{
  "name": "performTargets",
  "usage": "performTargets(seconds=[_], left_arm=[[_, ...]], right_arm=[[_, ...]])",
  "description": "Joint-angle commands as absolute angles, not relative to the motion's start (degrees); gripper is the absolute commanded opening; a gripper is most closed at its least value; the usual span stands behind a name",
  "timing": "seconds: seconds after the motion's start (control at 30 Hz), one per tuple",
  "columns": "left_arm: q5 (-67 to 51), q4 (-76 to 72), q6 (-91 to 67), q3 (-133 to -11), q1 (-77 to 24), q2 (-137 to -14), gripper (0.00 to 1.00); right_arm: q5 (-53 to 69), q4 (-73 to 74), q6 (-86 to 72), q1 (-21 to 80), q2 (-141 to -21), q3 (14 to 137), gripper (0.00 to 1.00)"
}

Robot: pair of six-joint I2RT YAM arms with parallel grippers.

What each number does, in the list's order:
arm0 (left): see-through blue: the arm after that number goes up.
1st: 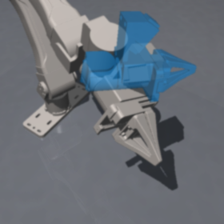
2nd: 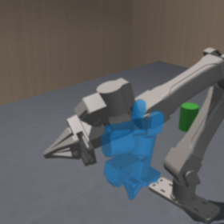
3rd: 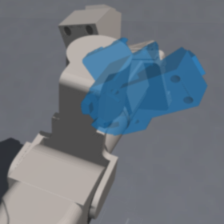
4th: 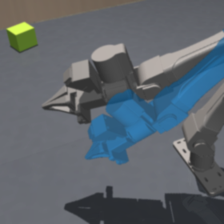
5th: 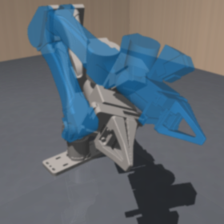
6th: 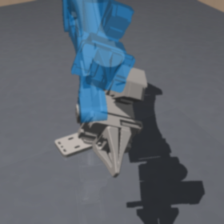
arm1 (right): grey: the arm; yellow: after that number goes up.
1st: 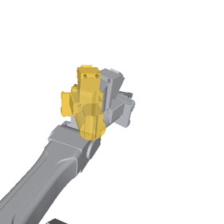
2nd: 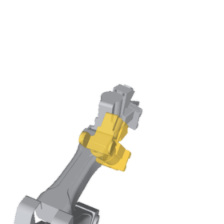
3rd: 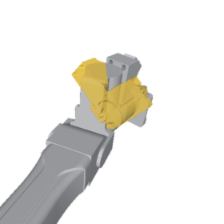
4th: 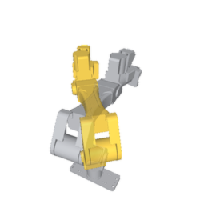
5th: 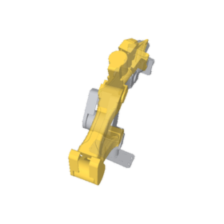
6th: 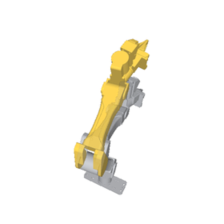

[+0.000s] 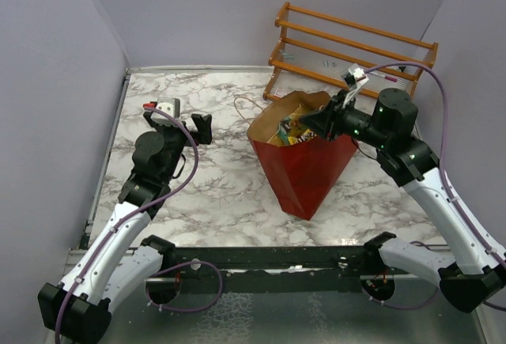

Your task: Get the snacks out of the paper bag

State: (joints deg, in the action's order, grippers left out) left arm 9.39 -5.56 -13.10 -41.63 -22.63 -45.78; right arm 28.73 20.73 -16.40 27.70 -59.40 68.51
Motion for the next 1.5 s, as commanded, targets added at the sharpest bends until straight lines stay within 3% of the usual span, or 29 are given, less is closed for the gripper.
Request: performTargets(seconds=[0.0, 0.13, 0.37, 0.53, 0.93, 1.1, 1.4, 1.47], left_arm=[[8.7, 3.2, -23.4, -46.4, -22.9, -47.6, 0.97], [-0.3, 8.3, -34.1, -48.5, -22.9, -50.5, 0.99], [-11.1, 3.1, -44.6, -45.0, -21.5, -54.1, 0.99], [-22.8, -9.1, -50.7, -43.3, -20.5, -60.1, 0.94], [-21.1, -18.3, -57.9, -48.2, -19.7, -76.3, 0.86], [-22.5, -20.1, -58.5, -53.4, -19.5, -82.2, 0.69], [-24.2, -20.5, -57.8, -59.5, -19.6, -82.9, 0.1], [-23.8, -19.1, -57.5, -60.7, -19.6, -81.9, 0.0]], right_arm=[[48.7, 18.6, -18.1, 28.0, -59.5, 66.3, 0.16], [50.6, 18.8, -18.7, 27.9, -59.9, 65.0, 0.15], [51.4, 20.3, -18.2, 27.9, -57.9, 64.6, 0.15], [50.3, 21.5, -17.8, 27.9, -55.8, 63.9, 0.15], [43.3, 24.9, -17.2, 27.9, -49.9, 62.8, 0.16], [40.3, 26.9, -17.9, 27.9, -48.1, 62.5, 0.16], [25.0, 31.7, -21.5, 27.9, -44.1, 64.9, 0.13], [17.6, 32.9, -22.5, 27.9, -44.7, 66.3, 0.06]])
